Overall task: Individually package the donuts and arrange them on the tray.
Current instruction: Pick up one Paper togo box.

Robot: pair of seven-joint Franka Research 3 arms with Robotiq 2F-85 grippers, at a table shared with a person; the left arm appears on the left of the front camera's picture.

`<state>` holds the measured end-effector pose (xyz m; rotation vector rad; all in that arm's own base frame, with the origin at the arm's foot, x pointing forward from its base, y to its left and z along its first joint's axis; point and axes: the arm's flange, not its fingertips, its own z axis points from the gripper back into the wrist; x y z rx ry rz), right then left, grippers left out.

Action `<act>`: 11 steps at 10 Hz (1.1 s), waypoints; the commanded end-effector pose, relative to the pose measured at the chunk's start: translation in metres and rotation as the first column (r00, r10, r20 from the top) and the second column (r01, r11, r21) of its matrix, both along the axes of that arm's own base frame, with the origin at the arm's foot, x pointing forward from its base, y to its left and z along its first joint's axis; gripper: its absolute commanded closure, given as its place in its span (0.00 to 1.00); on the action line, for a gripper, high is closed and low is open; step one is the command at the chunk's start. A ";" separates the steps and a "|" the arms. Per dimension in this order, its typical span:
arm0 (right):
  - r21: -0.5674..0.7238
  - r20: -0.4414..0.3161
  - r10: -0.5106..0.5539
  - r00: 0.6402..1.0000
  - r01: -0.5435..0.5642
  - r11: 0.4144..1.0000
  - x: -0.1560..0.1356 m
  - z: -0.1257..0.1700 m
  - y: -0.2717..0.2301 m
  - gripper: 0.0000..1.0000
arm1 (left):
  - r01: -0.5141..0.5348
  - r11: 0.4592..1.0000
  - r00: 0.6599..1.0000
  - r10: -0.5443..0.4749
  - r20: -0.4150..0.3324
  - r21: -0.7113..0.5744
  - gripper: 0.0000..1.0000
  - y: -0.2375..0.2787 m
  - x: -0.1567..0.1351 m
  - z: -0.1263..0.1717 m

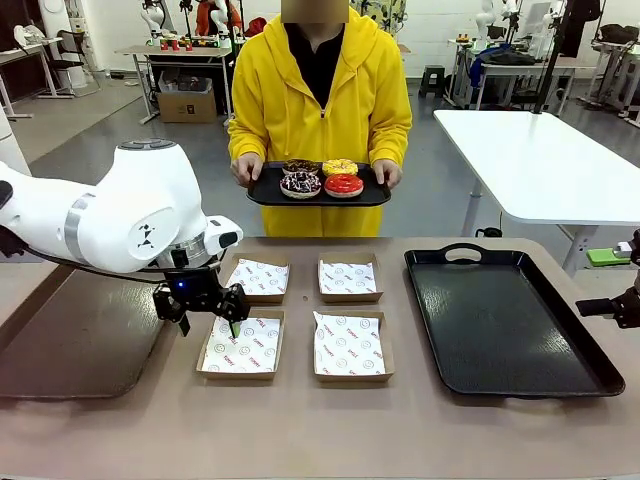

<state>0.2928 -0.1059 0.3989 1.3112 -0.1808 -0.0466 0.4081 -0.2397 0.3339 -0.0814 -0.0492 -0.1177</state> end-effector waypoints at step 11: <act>0.005 -0.001 0.000 1.000 0.000 1.000 0.000 0.001 0.000 0.00 | -0.012 0.993 1.000 0.010 0.018 0.114 0.55 -0.016 0.003 -0.005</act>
